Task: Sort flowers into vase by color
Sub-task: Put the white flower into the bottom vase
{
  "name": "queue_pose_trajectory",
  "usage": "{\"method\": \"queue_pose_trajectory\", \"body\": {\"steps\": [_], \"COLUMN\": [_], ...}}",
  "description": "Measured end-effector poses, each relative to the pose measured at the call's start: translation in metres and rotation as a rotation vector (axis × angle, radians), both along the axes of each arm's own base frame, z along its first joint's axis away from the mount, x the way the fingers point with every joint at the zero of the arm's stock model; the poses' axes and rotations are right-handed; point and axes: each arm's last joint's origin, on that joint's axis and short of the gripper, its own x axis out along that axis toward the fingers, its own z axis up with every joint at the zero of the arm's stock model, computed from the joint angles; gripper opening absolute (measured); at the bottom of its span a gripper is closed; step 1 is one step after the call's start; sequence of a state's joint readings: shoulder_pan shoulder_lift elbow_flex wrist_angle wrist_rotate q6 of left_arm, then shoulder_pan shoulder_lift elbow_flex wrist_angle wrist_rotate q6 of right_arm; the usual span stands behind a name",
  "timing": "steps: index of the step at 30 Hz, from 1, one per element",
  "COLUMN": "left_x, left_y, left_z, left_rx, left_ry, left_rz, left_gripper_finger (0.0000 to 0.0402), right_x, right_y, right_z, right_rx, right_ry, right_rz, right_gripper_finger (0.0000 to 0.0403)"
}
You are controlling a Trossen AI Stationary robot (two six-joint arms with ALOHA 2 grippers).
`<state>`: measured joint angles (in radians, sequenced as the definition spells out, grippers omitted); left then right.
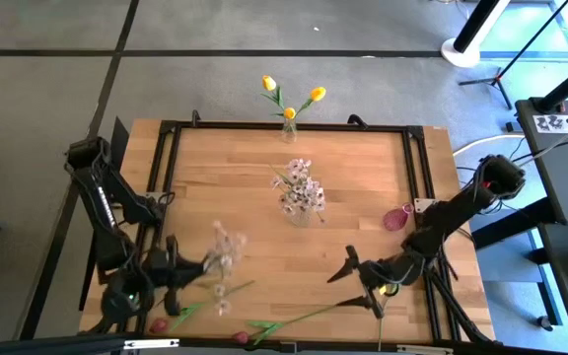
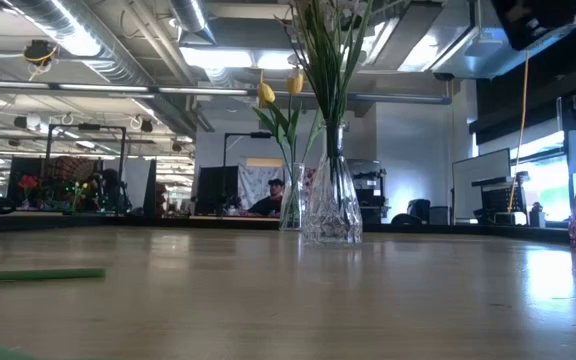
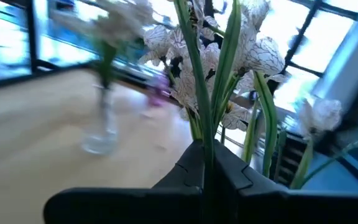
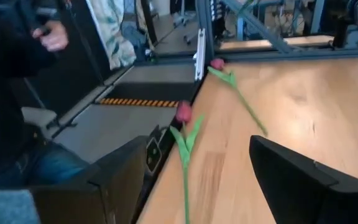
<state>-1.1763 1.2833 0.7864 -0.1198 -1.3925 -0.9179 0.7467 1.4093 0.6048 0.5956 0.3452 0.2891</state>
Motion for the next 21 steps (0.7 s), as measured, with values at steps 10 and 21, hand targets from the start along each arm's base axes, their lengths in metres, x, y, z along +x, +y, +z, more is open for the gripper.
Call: {"method": "queue_pose_trajectory", "body": {"steps": [10,21], "left_x": [0.063,0.134], "left_y": [-0.035,-0.015], "left_z": [-0.008,-0.030], "left_rx": [-0.008,0.104], "left_ry": [-0.058,-0.322], "left_rz": [-0.327,-0.476], "left_gripper_finger": [0.0000,0.0000], "right_x": [0.038,0.077], "right_y": [0.034,0.059], "right_z": [-0.005,0.019], "right_rx": [-0.059,-0.092], "right_ry": [-0.079,-0.174], "right_rz": [-0.013,-0.239], "right_gripper_finger": [0.0285,0.0285]}}
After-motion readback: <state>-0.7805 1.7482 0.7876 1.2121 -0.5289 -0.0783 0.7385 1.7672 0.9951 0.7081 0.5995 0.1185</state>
